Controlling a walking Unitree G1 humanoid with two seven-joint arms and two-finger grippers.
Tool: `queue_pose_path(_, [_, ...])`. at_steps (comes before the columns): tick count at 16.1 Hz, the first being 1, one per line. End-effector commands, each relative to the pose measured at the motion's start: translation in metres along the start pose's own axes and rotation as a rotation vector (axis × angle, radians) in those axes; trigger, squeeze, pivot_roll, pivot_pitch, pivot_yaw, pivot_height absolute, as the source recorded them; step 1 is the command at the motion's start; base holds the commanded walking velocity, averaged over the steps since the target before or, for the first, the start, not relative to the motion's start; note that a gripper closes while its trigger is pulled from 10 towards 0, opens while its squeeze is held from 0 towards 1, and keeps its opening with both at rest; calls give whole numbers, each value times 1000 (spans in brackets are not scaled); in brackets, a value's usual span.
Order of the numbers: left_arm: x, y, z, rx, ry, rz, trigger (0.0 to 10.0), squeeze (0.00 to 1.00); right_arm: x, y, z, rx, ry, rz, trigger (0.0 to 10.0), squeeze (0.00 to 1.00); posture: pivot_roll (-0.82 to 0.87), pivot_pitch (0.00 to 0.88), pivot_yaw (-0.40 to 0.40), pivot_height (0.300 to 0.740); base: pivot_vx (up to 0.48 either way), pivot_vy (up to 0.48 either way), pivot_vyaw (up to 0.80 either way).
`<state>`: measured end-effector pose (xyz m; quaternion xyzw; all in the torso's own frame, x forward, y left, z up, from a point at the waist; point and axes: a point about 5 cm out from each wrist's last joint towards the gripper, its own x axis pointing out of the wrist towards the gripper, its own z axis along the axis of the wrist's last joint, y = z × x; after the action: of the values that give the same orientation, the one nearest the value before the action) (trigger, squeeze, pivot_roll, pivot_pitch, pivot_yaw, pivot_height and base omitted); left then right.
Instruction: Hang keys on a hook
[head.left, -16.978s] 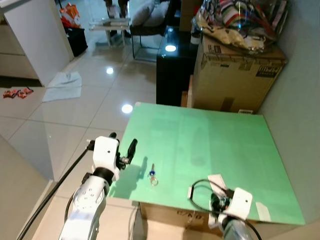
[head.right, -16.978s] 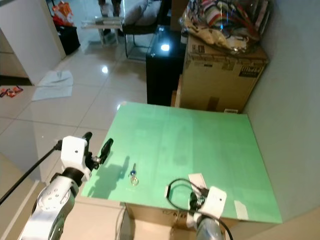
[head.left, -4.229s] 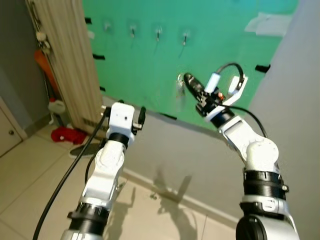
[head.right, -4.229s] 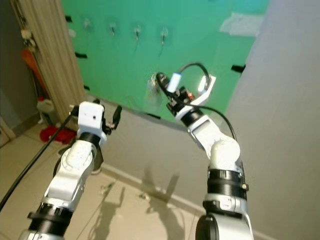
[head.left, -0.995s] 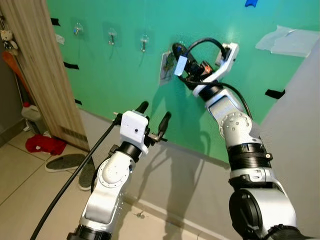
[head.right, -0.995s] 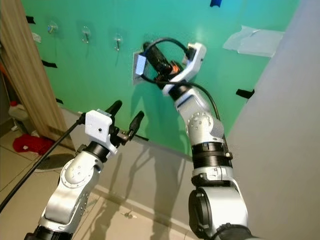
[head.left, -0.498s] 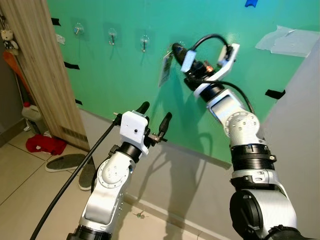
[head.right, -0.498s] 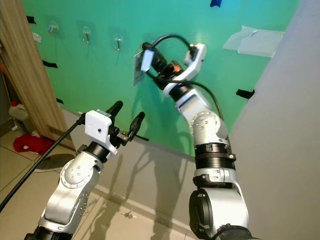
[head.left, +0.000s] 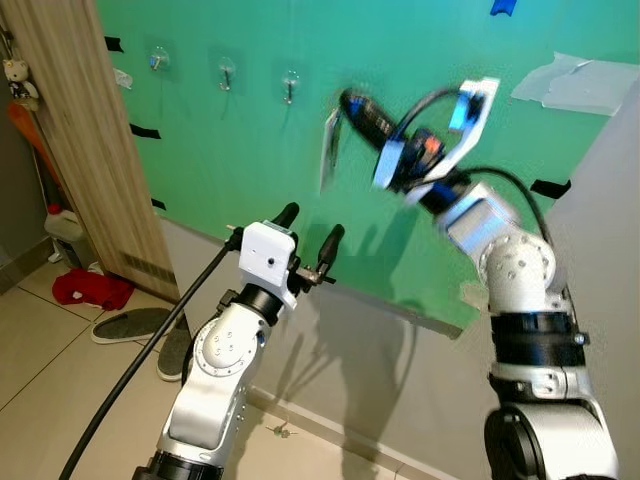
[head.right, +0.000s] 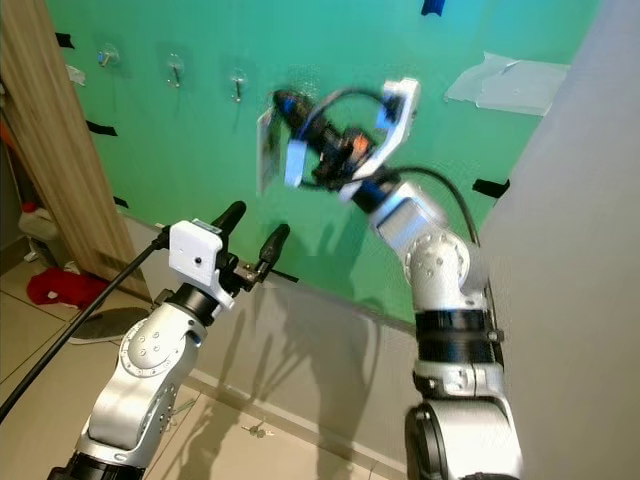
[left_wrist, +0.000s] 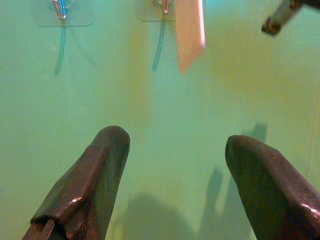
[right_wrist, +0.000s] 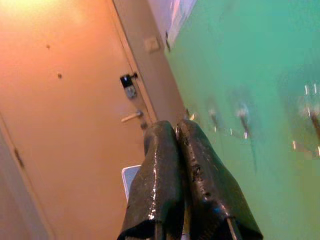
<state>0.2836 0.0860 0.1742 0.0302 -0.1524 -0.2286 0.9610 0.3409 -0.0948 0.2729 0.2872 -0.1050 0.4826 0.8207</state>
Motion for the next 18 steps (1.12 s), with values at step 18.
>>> queue_pose_path(18, [3, -1, -2, 33, 10, -17, 10000, 0, 3, -29, -7, -92, 19, -165, 10000, 0, 22, 0, -75, 740, 0, 0, 0])
